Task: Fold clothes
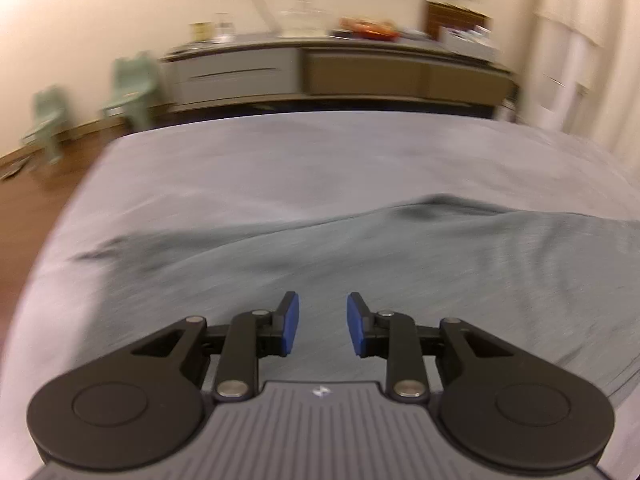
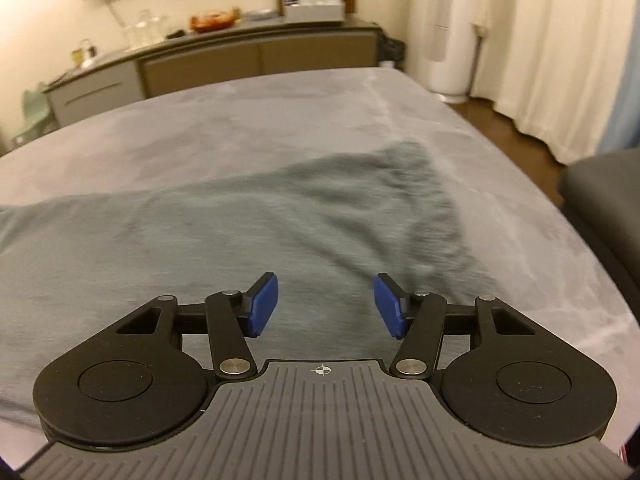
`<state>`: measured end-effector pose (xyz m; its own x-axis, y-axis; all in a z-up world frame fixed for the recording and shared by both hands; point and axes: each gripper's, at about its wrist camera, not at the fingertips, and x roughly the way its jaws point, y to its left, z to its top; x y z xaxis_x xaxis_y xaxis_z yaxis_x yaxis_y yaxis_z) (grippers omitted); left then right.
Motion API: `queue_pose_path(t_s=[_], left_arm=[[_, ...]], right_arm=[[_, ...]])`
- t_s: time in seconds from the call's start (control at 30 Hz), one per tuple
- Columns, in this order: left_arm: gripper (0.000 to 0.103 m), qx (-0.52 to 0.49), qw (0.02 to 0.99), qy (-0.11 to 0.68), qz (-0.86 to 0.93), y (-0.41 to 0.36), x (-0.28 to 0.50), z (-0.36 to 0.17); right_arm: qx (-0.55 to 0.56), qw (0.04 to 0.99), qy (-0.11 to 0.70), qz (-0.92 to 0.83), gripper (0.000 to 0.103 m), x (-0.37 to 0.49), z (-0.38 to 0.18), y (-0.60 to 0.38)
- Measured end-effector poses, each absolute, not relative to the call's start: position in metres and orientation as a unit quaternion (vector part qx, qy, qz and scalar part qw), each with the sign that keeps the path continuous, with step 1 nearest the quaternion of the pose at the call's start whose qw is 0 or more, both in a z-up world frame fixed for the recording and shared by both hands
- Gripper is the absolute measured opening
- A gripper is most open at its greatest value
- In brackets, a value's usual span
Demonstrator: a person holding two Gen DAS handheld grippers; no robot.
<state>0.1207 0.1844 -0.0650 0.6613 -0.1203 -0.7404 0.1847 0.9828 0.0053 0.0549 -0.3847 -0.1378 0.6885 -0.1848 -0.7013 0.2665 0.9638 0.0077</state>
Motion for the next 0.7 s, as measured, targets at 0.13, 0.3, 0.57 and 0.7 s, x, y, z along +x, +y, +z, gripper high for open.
queue_pose_path(t_s=[0.13, 0.3, 0.57, 0.7], left_arm=[[0.027, 0.060, 0.895, 0.430, -0.101, 0.118, 0.179, -0.094], [0.029, 0.083, 0.893, 0.436, -0.077, 0.079, 0.231, -0.125], [0.029, 0.038, 0.898, 0.434, -0.062, 0.095, 0.244, -0.116], [0.031, 0.019, 0.907, 0.412, -0.086, 0.119, 0.202, -0.101]], right_arm=[[0.028, 0.922, 0.375, -0.089, 0.059, 0.057, -0.143, -0.354], [-0.039, 0.923, 0.381, -0.045, 0.058, 0.040, -0.146, -0.318], [-0.036, 0.916, 0.399, -0.007, 0.061, 0.017, -0.143, -0.332], [0.030, 0.924, 0.374, -0.070, 0.058, 0.029, -0.127, -0.376]])
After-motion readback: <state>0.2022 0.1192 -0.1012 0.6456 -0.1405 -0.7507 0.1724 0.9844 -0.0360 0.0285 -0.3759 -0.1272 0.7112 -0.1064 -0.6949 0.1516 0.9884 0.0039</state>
